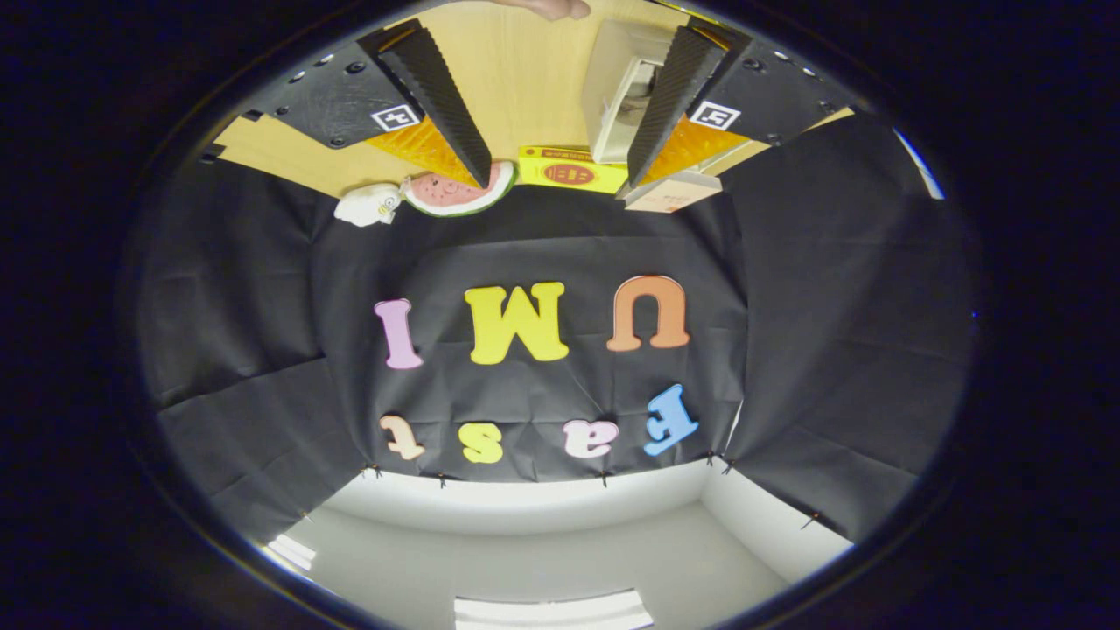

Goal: Open the storage box then place both shoes into the box .Put the left shoe in first, then the right shoe, with the right side of both shoes facing outward in a uniform manner.

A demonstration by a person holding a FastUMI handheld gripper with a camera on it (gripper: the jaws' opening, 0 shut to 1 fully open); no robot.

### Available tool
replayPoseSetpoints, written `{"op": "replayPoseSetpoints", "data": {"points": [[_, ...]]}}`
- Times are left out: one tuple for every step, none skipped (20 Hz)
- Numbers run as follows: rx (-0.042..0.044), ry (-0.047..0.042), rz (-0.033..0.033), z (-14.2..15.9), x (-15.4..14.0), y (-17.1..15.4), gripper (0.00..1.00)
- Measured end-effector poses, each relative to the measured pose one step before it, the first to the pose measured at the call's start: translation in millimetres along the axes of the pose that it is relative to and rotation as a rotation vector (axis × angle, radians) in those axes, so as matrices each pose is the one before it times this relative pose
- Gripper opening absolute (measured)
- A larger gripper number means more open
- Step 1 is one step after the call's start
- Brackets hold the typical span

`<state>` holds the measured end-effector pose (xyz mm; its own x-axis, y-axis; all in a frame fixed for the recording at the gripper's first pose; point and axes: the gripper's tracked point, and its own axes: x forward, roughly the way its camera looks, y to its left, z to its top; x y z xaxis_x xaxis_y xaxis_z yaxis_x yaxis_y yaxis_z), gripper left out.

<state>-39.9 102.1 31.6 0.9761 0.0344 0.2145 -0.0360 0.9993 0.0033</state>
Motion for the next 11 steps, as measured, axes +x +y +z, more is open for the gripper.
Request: {"op": "replayPoseSetpoints", "data": {"points": [[-0.00140,0.00337,0.00476,0.06,-1.12,1.54,0.96],[0.00105,0.00635,0.00547,-1.61,-0.45,2.23,0.96],[0.00303,0.00538,0.00541,0.01,-0.50,1.68,0.96],[0.00286,0.00366,0.00268,-0.59,-0.74,1.38,0.96],[0.00313,0.00236,-0.00140,0.55,-0.82,-0.69,0.96],[0.00450,0.00209,-0.00017,-0.04,-0.71,-0.31,0.96],[0.00534,0.00302,0.00373,0.12,-0.93,1.05,0.96],[0.00696,0.00231,0.00498,0.11,-0.36,0.96,0.96],[0.00264,0.00052,0.00294,0.31,-0.36,0.12,0.96],[0.00184,-0.00072,-0.00319,0.58,-0.64,-1.84,0.96],[0.00019,-0.00149,-0.00228,1.71,-0.90,-0.67,0.96]]}}
